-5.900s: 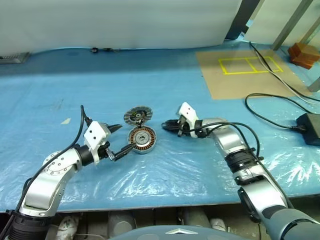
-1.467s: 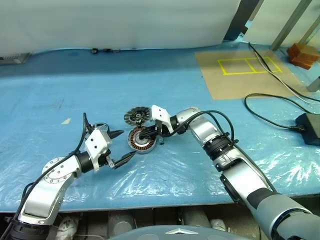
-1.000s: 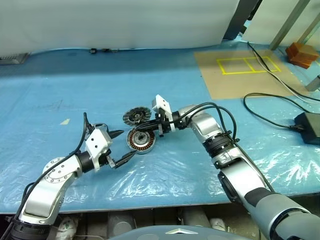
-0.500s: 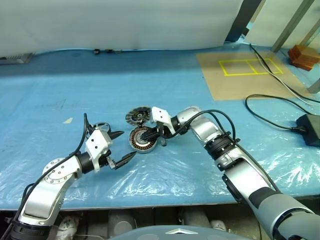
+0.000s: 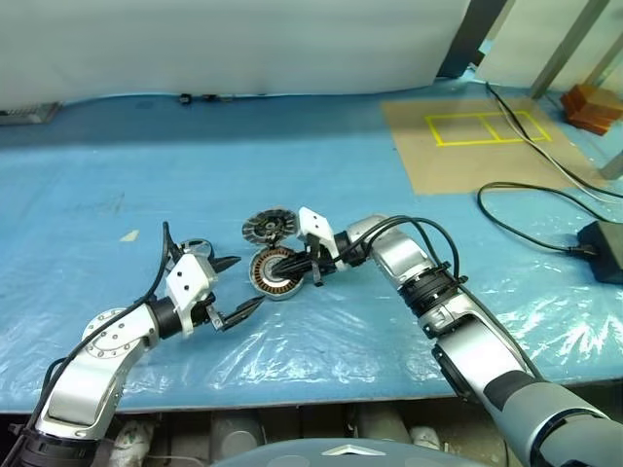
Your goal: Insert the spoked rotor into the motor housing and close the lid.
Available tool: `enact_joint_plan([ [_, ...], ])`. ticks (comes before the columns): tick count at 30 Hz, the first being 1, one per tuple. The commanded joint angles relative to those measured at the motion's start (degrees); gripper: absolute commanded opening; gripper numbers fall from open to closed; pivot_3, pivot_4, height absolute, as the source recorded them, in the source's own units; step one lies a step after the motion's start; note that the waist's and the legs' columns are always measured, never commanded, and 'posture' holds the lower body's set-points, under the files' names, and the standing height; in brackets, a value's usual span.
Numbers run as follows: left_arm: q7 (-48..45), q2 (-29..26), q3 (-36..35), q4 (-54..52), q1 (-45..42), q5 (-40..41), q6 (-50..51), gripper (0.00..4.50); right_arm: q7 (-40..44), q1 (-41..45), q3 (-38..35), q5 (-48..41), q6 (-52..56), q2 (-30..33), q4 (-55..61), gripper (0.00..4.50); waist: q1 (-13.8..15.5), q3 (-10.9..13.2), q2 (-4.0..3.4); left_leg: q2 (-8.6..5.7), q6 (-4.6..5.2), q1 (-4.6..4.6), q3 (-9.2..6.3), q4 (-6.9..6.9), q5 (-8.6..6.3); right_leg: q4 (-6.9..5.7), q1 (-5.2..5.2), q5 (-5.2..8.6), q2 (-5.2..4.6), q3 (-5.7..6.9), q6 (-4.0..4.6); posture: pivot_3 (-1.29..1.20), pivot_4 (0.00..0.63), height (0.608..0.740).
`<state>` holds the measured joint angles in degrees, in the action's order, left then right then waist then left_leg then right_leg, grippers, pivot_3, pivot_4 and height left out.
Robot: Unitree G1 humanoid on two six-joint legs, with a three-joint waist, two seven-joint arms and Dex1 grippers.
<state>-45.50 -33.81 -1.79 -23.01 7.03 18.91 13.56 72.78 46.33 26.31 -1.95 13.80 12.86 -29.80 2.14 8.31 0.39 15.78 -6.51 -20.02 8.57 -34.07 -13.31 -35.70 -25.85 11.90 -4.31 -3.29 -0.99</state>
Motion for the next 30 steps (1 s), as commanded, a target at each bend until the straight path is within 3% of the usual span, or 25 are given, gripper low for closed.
enact_joint_plan([
  [1, -0.2, -0.2, -0.3, -1.0, 0.0, 0.2, -1.1, 4.5, 0.3, -1.5, 2.6, 3.5, -2.2, 1.4, -2.4, 0.02, 0.0, 0.0, -0.03, 0.01, 0.0, 0.05, 0.0, 0.02, 0.0, 0.0, 0.11, 0.01, 0.0, 0.0, 0.01, 0.0, 0.15, 0.74],
  [6, -0.3, -0.5, -0.7, -0.9, -0.2, 0.3, -1.0, 4.5, 2.4, 2.2, -7.0, -7.2, 8.6, -1.8, -1.1, 0.02, 0.1, 0.0, -0.03, 0.0, 0.02, 0.24, 0.0, -0.08, -0.01, 0.06, 0.24, 0.01, -0.03, 0.0, 0.01, 0.0, 0.15, 0.74],
  [10, -0.1, -0.3, -0.5, -1.2, -0.3, 0.2, -0.9, 4.5, 2.3, 3.5, -10.2, -10.2, 12.5, -2.9, -0.4, 0.02, 0.1, 0.0, -0.03, 0.01, 0.03, -0.08, -0.01, -0.09, 0.01, 0.03, -0.13, 0.01, 0.0, 0.0, 0.01, 0.0, 0.15, 0.74],
  [15, -0.1, -0.1, -0.1, -1.0, 0.0, -0.1, -1.3, 4.5, 1.8, 1.9, -7.6, -7.9, 11.1, -2.8, 1.4, 0.02, 0.2, 0.0, -0.03, 0.02, 0.02, -0.11, 0.0, 0.01, 0.01, 0.06, -0.16, 0.01, 0.03, 0.05, 0.02, 0.0, 0.15, 0.74],
  [23, 0.0, -0.4, -0.1, -1.8, -0.7, 0.3, -0.2, 4.5, -1.2, -1.2, 2.8, 4.5, -2.0, -0.5, -3.7, 0.02, 0.0, 0.0, -0.03, 0.02, 0.0, 0.05, 0.01, 0.02, 0.0, 0.0, -0.01, 0.01, 0.0, 0.03, 0.02, 0.0, 0.15, 0.74],
  [27, 0.0, -0.6, -0.2, -1.9, -1.2, 0.4, 0.3, 4.5, -1.1, -0.1, 0.3, 2.8, -2.5, -1.5, -4.4, 0.02, 0.0, 0.0, -0.04, 0.01, 0.01, 0.25, 0.01, -0.02, -0.01, 0.02, 0.19, 0.02, -0.02, 0.01, 0.03, 0.0, 0.15, 0.74],
  [30, 0.0, -0.5, -0.1, -1.8, -1.4, 0.3, 0.3, 4.5, 1.1, 1.7, -6.2, -5.6, 6.8, -3.9, -1.8, 0.02, 0.0, 0.0, -0.05, 0.02, 0.02, 0.26, 0.0, -0.03, -0.01, 0.02, 0.22, 0.02, -0.02, 0.01, 0.03, 0.0, 0.15, 0.74],
])
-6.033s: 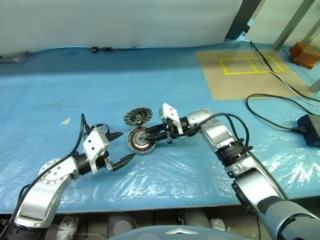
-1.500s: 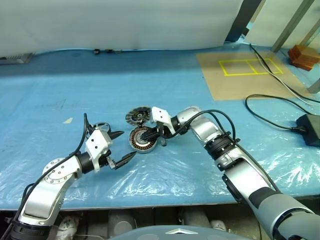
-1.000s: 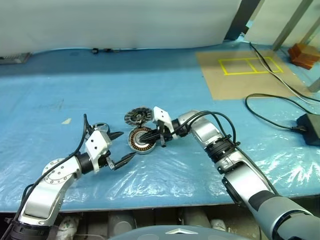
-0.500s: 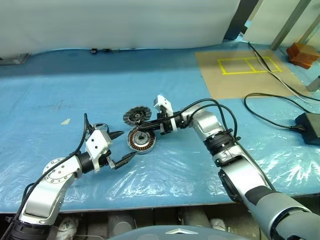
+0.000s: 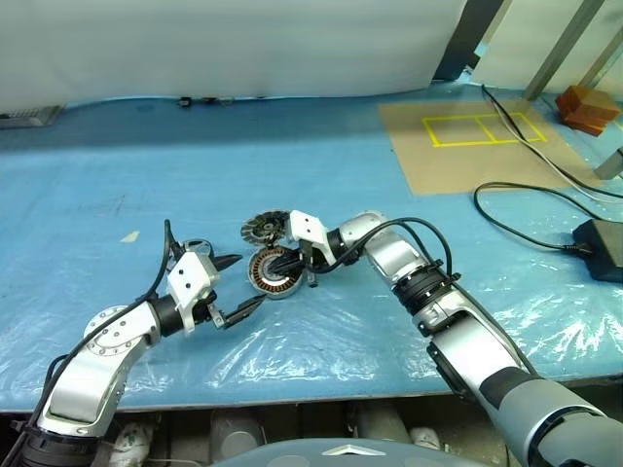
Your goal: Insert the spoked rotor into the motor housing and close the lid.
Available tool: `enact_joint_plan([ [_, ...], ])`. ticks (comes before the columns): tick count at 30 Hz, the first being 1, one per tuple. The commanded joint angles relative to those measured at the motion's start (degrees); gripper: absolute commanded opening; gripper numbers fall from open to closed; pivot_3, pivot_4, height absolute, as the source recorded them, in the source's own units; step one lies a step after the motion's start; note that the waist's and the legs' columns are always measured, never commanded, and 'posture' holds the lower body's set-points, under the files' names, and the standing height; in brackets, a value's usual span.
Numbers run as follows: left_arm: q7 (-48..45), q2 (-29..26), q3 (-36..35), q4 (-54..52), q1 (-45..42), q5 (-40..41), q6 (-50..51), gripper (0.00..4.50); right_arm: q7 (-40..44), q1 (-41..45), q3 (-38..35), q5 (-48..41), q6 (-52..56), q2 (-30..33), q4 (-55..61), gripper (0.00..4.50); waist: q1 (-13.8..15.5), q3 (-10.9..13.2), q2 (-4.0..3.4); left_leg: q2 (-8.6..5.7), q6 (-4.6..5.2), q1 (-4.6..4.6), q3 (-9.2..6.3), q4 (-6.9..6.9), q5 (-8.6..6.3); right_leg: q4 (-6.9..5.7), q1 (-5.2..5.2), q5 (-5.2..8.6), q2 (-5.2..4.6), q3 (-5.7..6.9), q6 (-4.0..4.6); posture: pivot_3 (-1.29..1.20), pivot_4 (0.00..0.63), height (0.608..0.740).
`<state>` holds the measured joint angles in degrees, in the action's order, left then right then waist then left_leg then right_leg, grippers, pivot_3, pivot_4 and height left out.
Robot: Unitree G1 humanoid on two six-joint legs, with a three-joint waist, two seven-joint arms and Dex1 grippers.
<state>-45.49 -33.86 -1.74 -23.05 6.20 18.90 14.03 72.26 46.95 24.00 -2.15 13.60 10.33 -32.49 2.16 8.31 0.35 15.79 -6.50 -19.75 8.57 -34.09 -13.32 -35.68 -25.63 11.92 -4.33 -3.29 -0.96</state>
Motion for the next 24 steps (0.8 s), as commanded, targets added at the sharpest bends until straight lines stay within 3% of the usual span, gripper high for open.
enact_joint_plan([
  [1, 0.0, -0.4, 0.0, -1.7, -0.6, 0.3, -0.2, 4.5, 1.7, 1.6, -5.7, -7.3, 9.1, -1.9, 1.6, 0.02, 0.0, 0.0, -0.02, 0.0, 0.0, -0.02, 0.0, 0.0, 0.0, 0.0, -0.03, 0.0, 0.0, 0.0, 0.0, 0.0, 0.15, 0.74],
  [6, 0.0, -0.1, 0.2, -1.5, -0.4, 0.1, -0.5, 4.5, 1.4, 1.5, -7.6, -9.8, 12.9, -2.4, 4.5, 0.02, 0.1, 0.0, -0.01, 0.0, 0.0, -0.35, 0.0, -0.01, 0.02, 0.0, -0.37, -0.01, 0.03, 0.02, 0.0, 0.0, 0.15, 0.74],
  [10, -0.2, -0.2, 0.1, -1.3, -0.4, 0.2, -0.6, 4.5, -0.1, -1.4, -0.4, -2.1, 6.9, -0.6, 3.1, 0.02, 0.1, 0.0, 0.0, 0.0, -0.02, -0.35, 0.0, 0.12, 0.02, 0.1, -0.36, 0.0, 0.03, 0.08, 0.0, 0.0, 0.15, 0.74],
  [16, -0.3, -0.4, 0.0, -1.2, -0.5, 0.3, -0.5, 4.5, -2.0, -1.5, 3.9, 3.8, 0.1, 1.0, -1.1, 0.02, 0.0, 0.0, -0.01, 0.0, -0.02, -0.17, 0.01, 0.13, 0.01, 0.02, -0.24, 0.0, 0.0, 0.05, 0.01, 0.0, 0.15, 0.74],
  [24, -0.5, -0.2, 0.1, -0.9, -0.8, 0.3, -0.4, 4.5, -0.7, 2.5, -9.3, -10.5, 13.0, -3.4, 2.1, 0.02, 0.1, 0.0, -0.02, 0.0, 0.0, -0.23, 0.0, -0.02, 0.01, 0.02, -0.24, 0.0, 0.0, 0.02, 0.01, 0.0, 0.15, 0.74],
])
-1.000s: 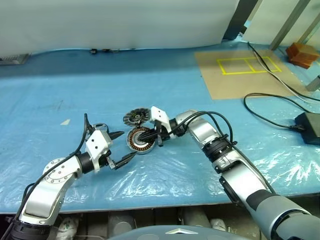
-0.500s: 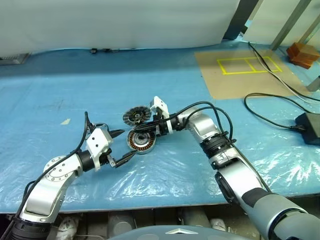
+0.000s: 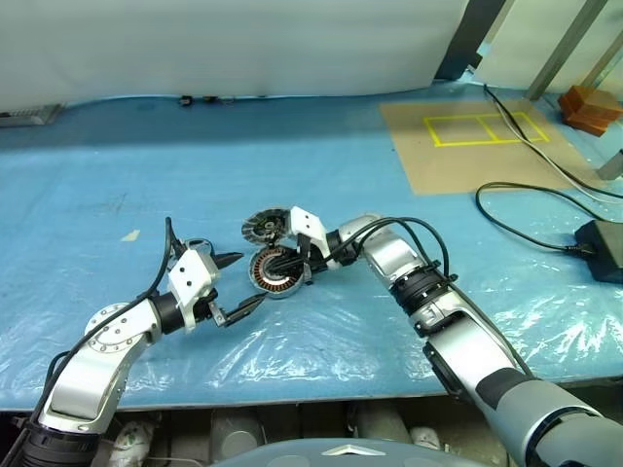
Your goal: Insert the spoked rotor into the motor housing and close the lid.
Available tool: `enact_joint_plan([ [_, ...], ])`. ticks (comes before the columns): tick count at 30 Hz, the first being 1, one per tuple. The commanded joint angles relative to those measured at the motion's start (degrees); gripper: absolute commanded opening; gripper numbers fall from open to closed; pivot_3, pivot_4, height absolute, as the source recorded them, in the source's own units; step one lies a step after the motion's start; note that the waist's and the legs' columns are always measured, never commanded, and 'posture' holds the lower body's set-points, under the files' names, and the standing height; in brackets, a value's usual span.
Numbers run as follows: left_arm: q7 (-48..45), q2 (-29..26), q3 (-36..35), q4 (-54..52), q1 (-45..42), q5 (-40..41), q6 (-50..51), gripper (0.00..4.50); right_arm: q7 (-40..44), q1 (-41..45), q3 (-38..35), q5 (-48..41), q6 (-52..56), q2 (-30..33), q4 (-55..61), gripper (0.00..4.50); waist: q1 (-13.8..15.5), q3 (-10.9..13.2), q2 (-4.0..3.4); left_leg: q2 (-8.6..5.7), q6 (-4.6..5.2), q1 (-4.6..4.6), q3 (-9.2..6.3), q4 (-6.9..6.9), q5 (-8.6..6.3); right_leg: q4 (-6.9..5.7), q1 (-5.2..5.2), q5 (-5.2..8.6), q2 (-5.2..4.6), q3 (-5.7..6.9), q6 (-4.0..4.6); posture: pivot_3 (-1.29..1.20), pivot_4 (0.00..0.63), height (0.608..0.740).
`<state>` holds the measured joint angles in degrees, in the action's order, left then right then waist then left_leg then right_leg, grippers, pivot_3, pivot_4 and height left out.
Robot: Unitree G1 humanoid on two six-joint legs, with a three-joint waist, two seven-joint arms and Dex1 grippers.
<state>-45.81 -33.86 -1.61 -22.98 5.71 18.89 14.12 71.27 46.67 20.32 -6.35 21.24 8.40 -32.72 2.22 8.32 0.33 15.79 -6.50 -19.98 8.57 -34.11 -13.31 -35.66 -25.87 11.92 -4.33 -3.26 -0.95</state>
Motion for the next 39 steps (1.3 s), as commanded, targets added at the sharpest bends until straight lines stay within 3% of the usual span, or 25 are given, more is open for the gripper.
enact_joint_plan([
  [1, -0.1, -0.2, 0.0, -1.0, -0.4, 0.3, -0.4, 4.5, 0.1, 3.1, -6.6, -7.4, 6.6, -1.8, 2.8, 0.02, 0.0, 0.0, -0.01, 0.0, 0.0, -0.07, 0.0, 0.0, 0.0, -0.01, -0.08, 0.0, 0.01, 0.0, 0.0, 0.0, 0.15, 0.74],
  [5, 0.0, -0.3, 0.2, -1.3, -0.7, 0.3, 0.0, 4.5, 1.1, 2.3, -6.2, -8.0, 8.2, -1.4, 5.0, 0.02, 0.1, 0.0, 0.0, 0.01, -0.01, -0.12, 0.0, 0.05, 0.01, 0.0, -0.13, 0.0, 0.04, 0.02, 0.0, 0.0, 0.15, 0.74],
  [8, 0.0, -0.5, 0.1, -1.6, -0.8, 0.5, 0.4, 4.5, 0.8, -1.3, 3.9, 2.2, 0.1, 2.0, 3.5, 0.02, 0.1, 0.0, 0.03, 0.01, -0.01, -0.12, 0.0, 0.16, 0.01, 0.07, -0.12, 0.0, 0.03, 0.06, 0.0, 0.0, 0.15, 0.74],
  [10, 0.0, -0.5, 0.1, -1.6, -0.8, 0.5, 0.4, 4.5, -0.7, -1.9, 6.5, 5.6, -3.5, 2.7, 0.7, 0.02, 0.1, 0.0, 0.01, 0.01, -0.02, -0.13, 0.0, 0.17, 0.01, 0.1, -0.11, 0.0, 0.02, 0.11, 0.0, 0.0, 0.15, 0.74],
  [17, -0.5, -0.7, -0.2, -0.7, -0.6, 0.4, -0.2, 4.5, -1.0, -0.8, 5.8, 6.0, -6.9, 2.7, -2.3, 0.02, 0.0, 0.0, 0.0, -0.01, -0.01, 0.2, 0.04, 0.11, -0.01, 0.01, 0.23, 0.02, -0.02, 0.01, 0.02, 0.0, 0.15, 0.74],
  [25, -0.6, -0.6, 0.0, -0.4, -1.0, 0.3, -0.4, 4.5, 0.8, 2.4, -6.1, -7.0, 4.8, -1.3, 2.3, 0.02, 0.0, 0.0, -0.02, 0.0, 0.0, -0.08, 0.03, 0.01, 0.01, 0.0, -0.11, 0.01, 0.01, 0.01, 0.02, 0.0, 0.15, 0.74],
  [31, -0.5, -0.7, 0.0, -0.7, -1.0, 0.3, -0.1, 4.5, 2.6, -1.4, 1.0, -0.9, 0.4, 1.6, 3.8, 0.02, 0.1, 0.0, 0.0, 0.01, 0.0, -0.12, 0.03, 0.19, 0.02, 0.08, -0.13, 0.0, 0.02, 0.12, 0.01, 0.0, 0.15, 0.74],
  [35, -0.4, -0.8, 0.0, -0.9, -1.0, 0.3, 0.1, 4.5, -1.0, -1.8, 6.3, 6.4, -6.4, 3.0, -1.3, 0.02, -0.1, 0.0, 0.0, -0.01, -0.03, -0.08, 0.04, 0.19, 0.01, 0.06, -0.11, 0.01, -0.01, 0.1, 0.01, 0.0, 0.15, 0.74],
  [39, -0.6, -0.8, -0.1, -0.6, -0.9, 0.4, -0.1, 4.5, -0.7, -1.7, 6.3, 6.6, -8.7, 3.1, -2.2, 0.02, 0.0, 0.0, -0.01, 0.0, -0.02, 0.15, 0.04, 0.18, -0.01, 0.0, 0.17, 0.03, -0.02, 0.06, 0.04, 0.0, 0.15, 0.74],
])
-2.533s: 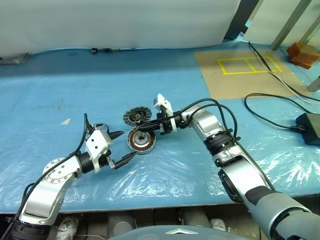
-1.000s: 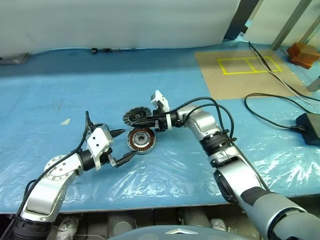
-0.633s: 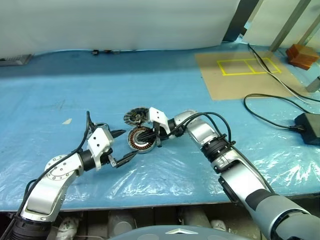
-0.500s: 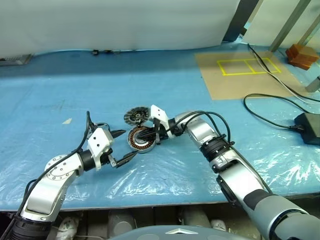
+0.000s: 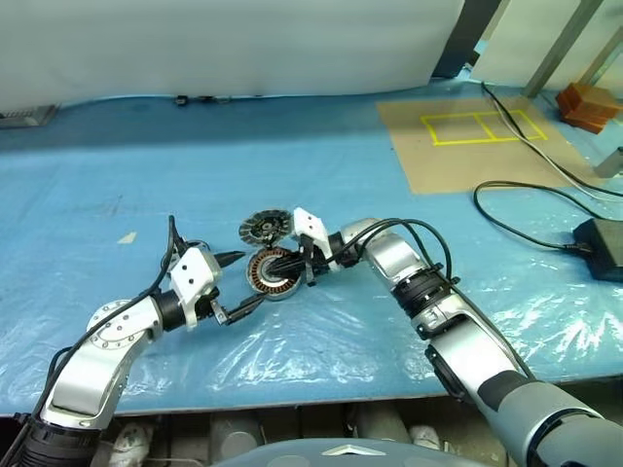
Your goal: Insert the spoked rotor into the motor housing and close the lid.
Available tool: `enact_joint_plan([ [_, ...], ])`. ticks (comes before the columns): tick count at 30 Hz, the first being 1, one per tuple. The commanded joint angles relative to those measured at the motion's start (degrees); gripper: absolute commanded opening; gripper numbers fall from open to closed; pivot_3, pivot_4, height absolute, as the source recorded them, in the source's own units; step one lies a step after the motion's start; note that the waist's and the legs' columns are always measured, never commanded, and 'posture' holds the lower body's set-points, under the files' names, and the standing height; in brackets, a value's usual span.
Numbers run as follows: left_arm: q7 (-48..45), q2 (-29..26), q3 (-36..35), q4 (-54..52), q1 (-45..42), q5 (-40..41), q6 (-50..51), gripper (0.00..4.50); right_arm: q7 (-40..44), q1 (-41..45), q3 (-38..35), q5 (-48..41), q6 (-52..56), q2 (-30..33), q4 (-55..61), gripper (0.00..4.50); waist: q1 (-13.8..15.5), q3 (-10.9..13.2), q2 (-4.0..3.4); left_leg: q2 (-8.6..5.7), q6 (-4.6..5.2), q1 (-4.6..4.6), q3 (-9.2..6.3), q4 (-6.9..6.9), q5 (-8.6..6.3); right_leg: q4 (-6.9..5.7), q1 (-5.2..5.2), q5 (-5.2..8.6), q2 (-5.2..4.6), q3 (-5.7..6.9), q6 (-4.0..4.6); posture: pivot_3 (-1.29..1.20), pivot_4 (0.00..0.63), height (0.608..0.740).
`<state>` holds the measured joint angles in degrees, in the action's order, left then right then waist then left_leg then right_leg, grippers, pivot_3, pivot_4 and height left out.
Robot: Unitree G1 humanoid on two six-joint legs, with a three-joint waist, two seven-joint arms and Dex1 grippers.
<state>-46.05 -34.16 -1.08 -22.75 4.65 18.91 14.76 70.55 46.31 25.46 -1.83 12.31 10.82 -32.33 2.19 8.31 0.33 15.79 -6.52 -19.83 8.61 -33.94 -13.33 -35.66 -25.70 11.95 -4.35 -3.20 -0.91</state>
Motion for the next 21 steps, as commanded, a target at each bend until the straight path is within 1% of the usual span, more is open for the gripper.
enact_joint_plan([
  [1, -0.4, -0.6, -0.7, -0.8, 0.2, 0.3, -0.8, 4.5, 0.2, -1.0, 0.4, 1.3, 0.8, 0.4, -2.6, 0.02, 0.1, 0.0, 0.0, 0.0, 0.01, 0.1, 0.0, -0.02, 0.0, 0.02, 0.1, 0.0, -0.02, 0.0, 0.0, 0.0, 0.15, 0.74],
  [4, -0.5, -0.6, -0.7, -0.5, 0.0, 0.4, -0.9, 4.5, 0.2, -0.2, -2.2, -0.9, 1.9, -0.5, -2.8, 0.02, 0.1, 0.0, 0.0, 0.0, 0.01, 0.18, 0.0, -0.13, -0.01, 0.04, 0.21, 0.0, -0.03, -0.02, 0.0, 0.0, 0.15, 0.74],
  [6, -0.5, -0.6, -0.7, -0.5, -0.1, 0.4, -0.8, 4.5, 1.1, 1.0, -6.7, -6.1, 7.5, -2.2, -1.7, 0.02, 0.0, 0.0, -0.01, 0.0, 0.01, 0.17, -0.01, -0.14, 0.0, 0.03, 0.21, 0.0, -0.02, -0.02, 0.0, 0.0, 0.15, 0.74],
  [8, -0.6, -0.6, -0.7, -0.6, -0.2, 0.5, -0.8, 4.5, 2.3, 1.3, -8.5, -8.6, 10.8, -2.6, 0.0, 0.02, 0.0, 0.0, -0.02, 0.01, 0.02, 0.13, -0.02, -0.14, 0.0, 0.04, 0.11, 0.0, 0.0, -0.01, 0.0, 0.0, 0.15, 0.74],
  [13, -0.7, -0.5, -0.6, -0.5, -0.3, 0.5, -0.8, 4.5, 3.0, -1.0, -3.5, -3.3, 5.0, -0.6, 0.6, 0.02, 0.1, 0.0, -0.01, 0.01, 0.01, -0.26, -0.02, -0.12, 0.02, 0.02, -0.28, -0.01, 0.02, 0.03, 0.0, 0.0, 0.15, 0.74],
  [16, -0.7, -0.5, -0.6, -0.4, -0.2, 0.4, -1.0, 4.5, 1.6, -0.6, -1.1, 0.0, 2.6, -0.1, -1.8, 0.02, 0.0, 0.0, 0.0, 0.01, 0.0, -0.25, -0.01, -0.04, 0.02, 0.05, -0.28, -0.01, 0.01, 0.05, -0.01, 0.0, 0.15, 0.74],
  [19, -0.6, -0.4, -0.5, -0.3, -0.1, 0.2, -1.2, 4.5, -0.1, -1.1, 3.2, 5.9, -4.4, 1.7, -4.7, 0.02, 0.0, 0.0, 0.0, 0.01, 0.0, -0.17, -0.01, -0.03, 0.01, 0.01, -0.25, -0.01, 0.01, 0.03, 0.0, 0.0, 0.15, 0.74],
  [21, -0.6, -0.4, -0.5, -0.2, 0.0, 0.1, -1.5, 4.5, 0.5, -1.4, 3.6, 6.2, -5.8, 2.0, -4.9, 0.02, 0.0, 0.0, 0.0, 0.01, 0.0, -0.1, -0.01, -0.04, 0.0, 0.0, -0.05, 0.0, 0.0, 0.03, 0.0, 0.0, 0.15, 0.74],
])
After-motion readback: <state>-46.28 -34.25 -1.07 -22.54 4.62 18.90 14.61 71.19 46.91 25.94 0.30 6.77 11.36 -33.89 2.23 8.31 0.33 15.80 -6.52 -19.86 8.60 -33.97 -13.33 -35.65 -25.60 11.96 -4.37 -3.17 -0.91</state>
